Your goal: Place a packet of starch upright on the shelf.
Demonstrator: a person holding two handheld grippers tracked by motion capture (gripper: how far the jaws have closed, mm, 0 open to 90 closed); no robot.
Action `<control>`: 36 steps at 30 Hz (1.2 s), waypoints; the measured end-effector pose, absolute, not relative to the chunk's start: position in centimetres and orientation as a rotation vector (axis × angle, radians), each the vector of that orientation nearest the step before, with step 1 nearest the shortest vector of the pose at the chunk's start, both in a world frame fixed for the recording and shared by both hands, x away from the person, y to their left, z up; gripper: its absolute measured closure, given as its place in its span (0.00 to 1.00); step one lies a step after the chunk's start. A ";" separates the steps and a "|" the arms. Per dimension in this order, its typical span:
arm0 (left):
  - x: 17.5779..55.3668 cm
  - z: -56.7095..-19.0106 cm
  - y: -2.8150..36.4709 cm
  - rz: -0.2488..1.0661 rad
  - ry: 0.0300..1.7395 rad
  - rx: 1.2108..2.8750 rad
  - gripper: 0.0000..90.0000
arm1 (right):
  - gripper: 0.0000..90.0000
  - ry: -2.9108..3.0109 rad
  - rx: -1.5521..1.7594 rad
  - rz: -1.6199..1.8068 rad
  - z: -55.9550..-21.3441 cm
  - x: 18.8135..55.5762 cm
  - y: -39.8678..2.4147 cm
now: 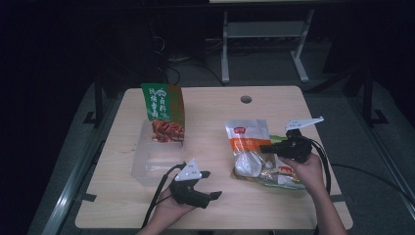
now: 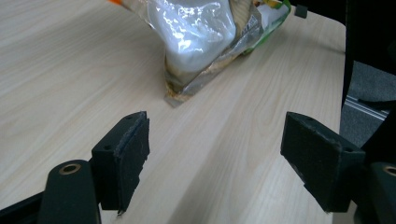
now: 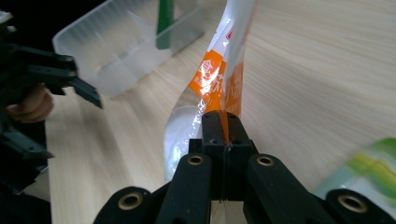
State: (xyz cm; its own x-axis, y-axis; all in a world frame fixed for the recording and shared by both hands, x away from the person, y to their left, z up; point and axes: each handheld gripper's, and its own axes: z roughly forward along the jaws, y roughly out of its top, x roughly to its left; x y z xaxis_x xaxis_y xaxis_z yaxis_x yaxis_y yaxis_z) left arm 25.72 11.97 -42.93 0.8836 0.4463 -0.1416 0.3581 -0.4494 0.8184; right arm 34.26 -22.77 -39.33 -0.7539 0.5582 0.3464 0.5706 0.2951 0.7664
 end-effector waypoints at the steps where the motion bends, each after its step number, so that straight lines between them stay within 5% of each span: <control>1: 25.9 -42.9 11.7 0.109 0.581 2.081 0.26 | 0.99 -2.527 -1.086 -1.506 -39.2 34.0 -22.7; 14: 29.9 -43.5 8.8 0.030 0.663 2.038 0.36 | 1.00 -2.554 -0.932 -1.576 -38.2 32.1 -21.6; 36: 32.7 -43.7 6.1 -0.070 0.699 1.996 0.98 | 1.00 -2.592 -0.913 -1.573 -38.4 31.3 -21.5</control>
State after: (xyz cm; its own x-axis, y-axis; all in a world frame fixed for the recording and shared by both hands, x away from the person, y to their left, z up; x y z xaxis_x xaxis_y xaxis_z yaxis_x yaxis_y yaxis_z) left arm 32.67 6.12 -43.70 0.8327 0.4446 -0.3300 0.5014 -0.3528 0.7900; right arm 31.34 -21.51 -38.43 -0.8336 0.4840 0.2663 0.4597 0.3404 0.8203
